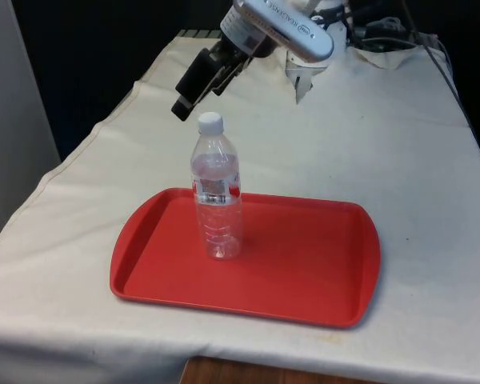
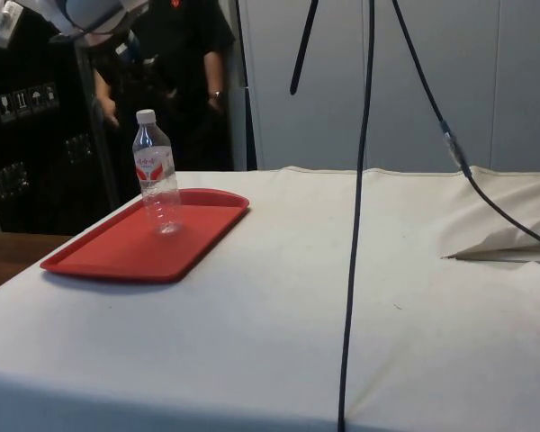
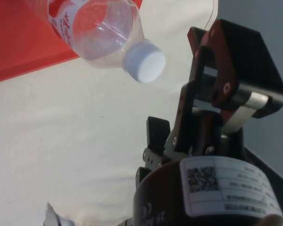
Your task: Place the bottle upright on the tray.
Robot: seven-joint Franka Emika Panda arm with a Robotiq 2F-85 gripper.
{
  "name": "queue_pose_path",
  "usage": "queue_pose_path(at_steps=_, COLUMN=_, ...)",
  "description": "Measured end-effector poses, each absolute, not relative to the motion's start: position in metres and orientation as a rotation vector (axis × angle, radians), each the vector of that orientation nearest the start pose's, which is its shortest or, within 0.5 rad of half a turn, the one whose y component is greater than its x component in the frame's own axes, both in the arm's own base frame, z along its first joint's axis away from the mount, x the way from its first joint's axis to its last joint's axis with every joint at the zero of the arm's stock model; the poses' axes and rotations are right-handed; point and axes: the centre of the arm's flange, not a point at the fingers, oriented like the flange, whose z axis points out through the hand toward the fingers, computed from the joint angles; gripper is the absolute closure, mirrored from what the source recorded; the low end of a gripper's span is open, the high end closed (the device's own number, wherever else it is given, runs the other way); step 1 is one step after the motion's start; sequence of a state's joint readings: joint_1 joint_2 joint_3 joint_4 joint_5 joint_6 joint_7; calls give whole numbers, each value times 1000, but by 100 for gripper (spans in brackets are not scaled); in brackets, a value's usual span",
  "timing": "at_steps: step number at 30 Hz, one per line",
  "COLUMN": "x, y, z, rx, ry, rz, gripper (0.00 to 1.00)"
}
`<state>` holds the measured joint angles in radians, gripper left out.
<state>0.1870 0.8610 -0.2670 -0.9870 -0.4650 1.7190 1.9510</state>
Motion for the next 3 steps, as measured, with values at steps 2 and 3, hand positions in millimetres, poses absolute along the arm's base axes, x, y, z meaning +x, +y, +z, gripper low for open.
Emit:
queue_pose_path(at_steps=2, x=760, y=-28, z=365, rx=-2100, ry=2801, rz=-865, gripper=0)
queue_pose_path(at_steps=3, x=760, y=-28, z=365, rx=-2100, ry=2801, rz=-865, gripper=0)
